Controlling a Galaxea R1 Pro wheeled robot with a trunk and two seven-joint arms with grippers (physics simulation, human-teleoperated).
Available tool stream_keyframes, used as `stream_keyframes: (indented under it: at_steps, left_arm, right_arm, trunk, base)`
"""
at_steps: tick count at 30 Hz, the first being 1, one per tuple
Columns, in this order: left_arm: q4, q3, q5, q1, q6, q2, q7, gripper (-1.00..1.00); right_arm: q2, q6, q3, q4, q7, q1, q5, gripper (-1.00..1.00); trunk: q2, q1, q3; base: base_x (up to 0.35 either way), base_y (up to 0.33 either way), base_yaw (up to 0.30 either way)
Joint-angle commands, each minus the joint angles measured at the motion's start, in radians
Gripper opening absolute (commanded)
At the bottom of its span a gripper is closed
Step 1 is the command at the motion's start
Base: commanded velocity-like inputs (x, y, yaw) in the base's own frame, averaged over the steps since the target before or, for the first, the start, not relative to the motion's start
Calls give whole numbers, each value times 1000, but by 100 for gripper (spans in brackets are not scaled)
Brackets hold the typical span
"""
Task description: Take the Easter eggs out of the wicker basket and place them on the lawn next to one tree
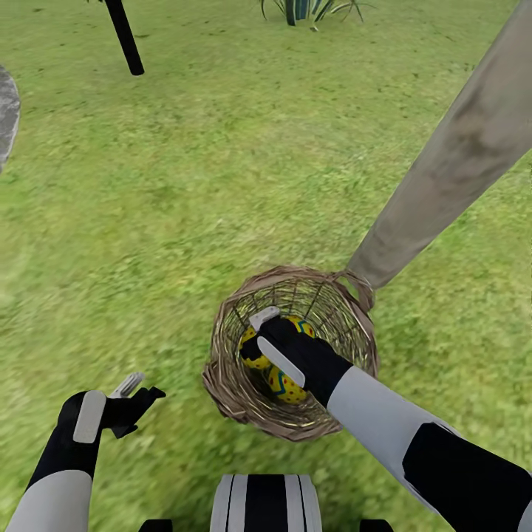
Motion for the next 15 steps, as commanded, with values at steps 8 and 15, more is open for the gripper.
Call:
stream_keyframes:
  at_steps: [8, 15]
  left_arm:
    - [0, 0, 11, 0, 4, 1, 9, 100]
    - [0, 0, 11, -1, 5, 1, 9, 100]
  right_arm:
    - [0, 6, 3, 35, -10, -1, -6, -100]
    - [0, 7, 4, 35, -11, 0, -7, -100]
  trunk:
    - [2, -4, 30]
    - [3, -7, 57]
  base:
    - [0, 0, 0]
    - [0, 0, 0]
